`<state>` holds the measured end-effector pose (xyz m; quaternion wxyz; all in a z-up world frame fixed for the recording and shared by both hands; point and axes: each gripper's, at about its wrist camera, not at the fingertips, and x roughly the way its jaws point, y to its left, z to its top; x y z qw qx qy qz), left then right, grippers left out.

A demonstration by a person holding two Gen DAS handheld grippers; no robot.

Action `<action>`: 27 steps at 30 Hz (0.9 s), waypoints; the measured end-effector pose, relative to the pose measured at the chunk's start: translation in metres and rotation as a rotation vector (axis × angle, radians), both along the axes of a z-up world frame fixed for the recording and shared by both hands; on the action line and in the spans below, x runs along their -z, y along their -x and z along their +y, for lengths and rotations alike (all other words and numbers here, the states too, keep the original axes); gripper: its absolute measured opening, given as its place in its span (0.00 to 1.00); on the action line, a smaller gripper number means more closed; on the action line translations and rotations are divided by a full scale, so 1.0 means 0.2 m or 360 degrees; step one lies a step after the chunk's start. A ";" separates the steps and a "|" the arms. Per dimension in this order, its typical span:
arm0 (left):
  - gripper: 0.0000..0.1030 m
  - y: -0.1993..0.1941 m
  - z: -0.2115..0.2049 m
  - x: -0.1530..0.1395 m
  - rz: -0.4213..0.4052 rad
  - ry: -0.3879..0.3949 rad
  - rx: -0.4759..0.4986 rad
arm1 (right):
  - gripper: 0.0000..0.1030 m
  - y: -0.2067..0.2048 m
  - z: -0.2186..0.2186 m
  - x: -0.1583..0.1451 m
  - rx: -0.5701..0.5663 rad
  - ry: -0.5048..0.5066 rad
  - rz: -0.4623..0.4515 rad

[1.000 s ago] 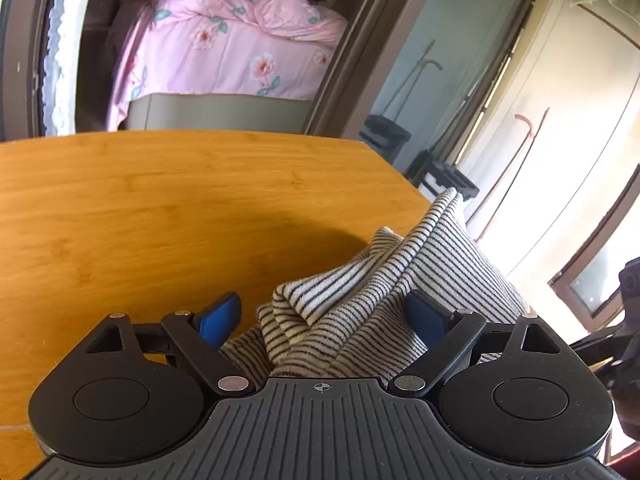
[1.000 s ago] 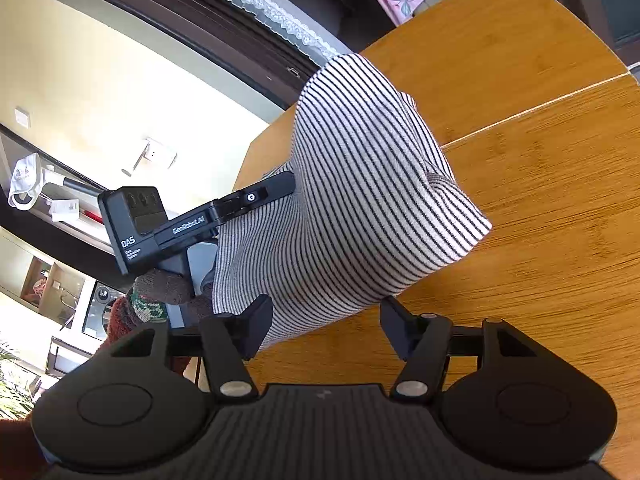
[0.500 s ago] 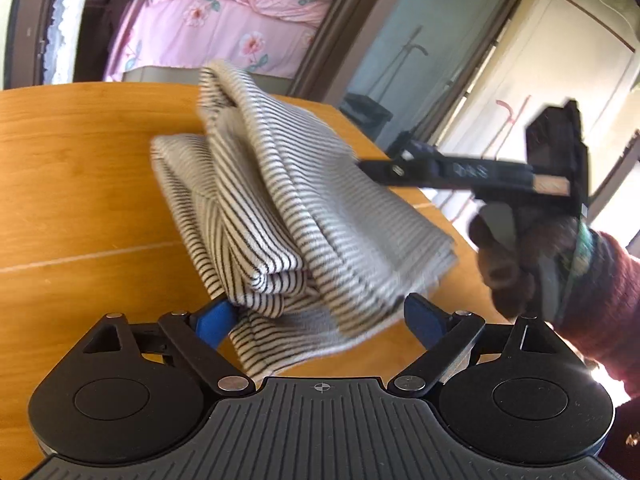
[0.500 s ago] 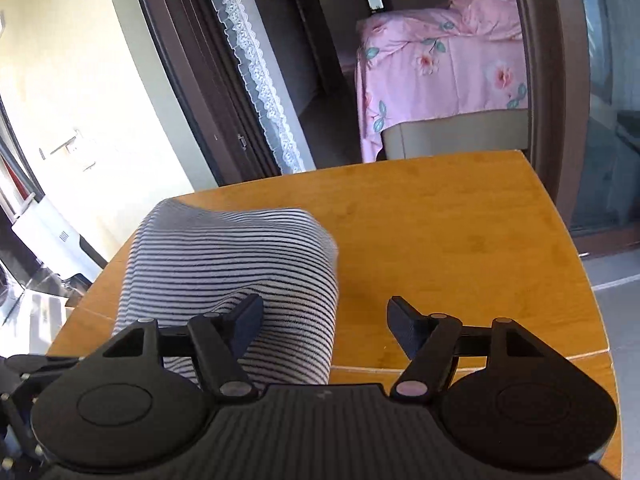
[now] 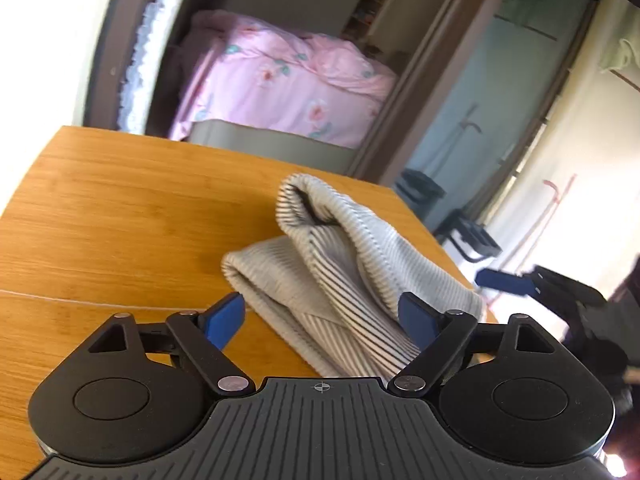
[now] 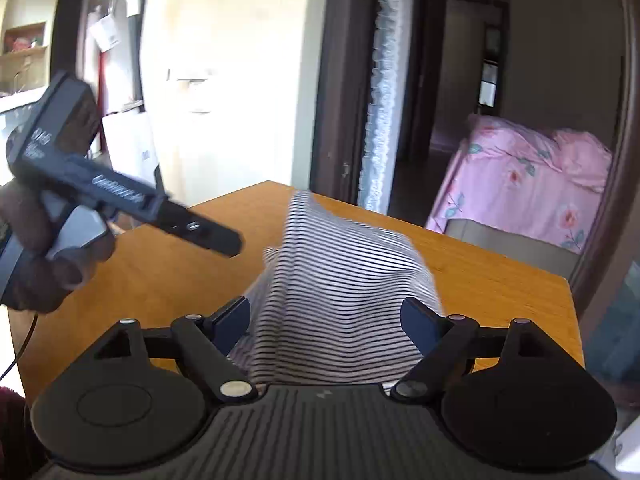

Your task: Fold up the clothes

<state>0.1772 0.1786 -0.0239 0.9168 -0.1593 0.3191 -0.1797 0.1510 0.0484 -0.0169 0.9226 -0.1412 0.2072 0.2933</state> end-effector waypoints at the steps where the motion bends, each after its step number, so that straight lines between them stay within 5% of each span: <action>1: 0.73 0.00 0.01 0.00 0.0011 0.0000 -0.0038 | 0.82 0.02 0.06 0.03 -0.0028 0.0047 -0.0031; 4: 0.67 0.01 0.01 0.00 0.0039 0.0029 -0.0028 | 0.79 0.00 0.20 0.12 0.0008 0.0179 -0.0100; 9: 0.58 0.08 -0.02 0.02 0.0065 0.0096 0.0114 | 0.33 -0.07 0.06 0.01 0.0009 0.0005 0.0005; 12: 0.50 0.08 -0.07 0.07 0.0092 0.0165 0.0211 | 0.14 -0.06 0.00 -0.10 0.0017 0.0067 -0.0072; 16: 0.48 0.02 -0.16 0.14 0.0136 0.0215 0.0276 | 0.13 -0.06 0.01 -0.13 -0.0048 0.0056 0.0057; 20: 0.48 0.03 -0.14 0.12 0.0117 0.0177 0.0211 | 0.13 -0.06 0.05 0.01 -0.0080 0.0083 0.0185; 23: 0.49 0.07 -0.08 0.06 0.0067 0.0148 0.0140 | 0.18 0.01 0.12 0.06 -0.0099 0.0171 0.0076; 25: 0.49 0.06 -0.07 0.01 0.0032 0.0141 0.0128 | 0.38 0.05 0.15 0.05 -0.0129 0.0219 -0.0006; 27: 0.49 0.05 -0.09 -0.01 0.0007 0.0114 0.0133 | 0.43 0.10 0.14 0.03 -0.0165 0.0249 -0.0062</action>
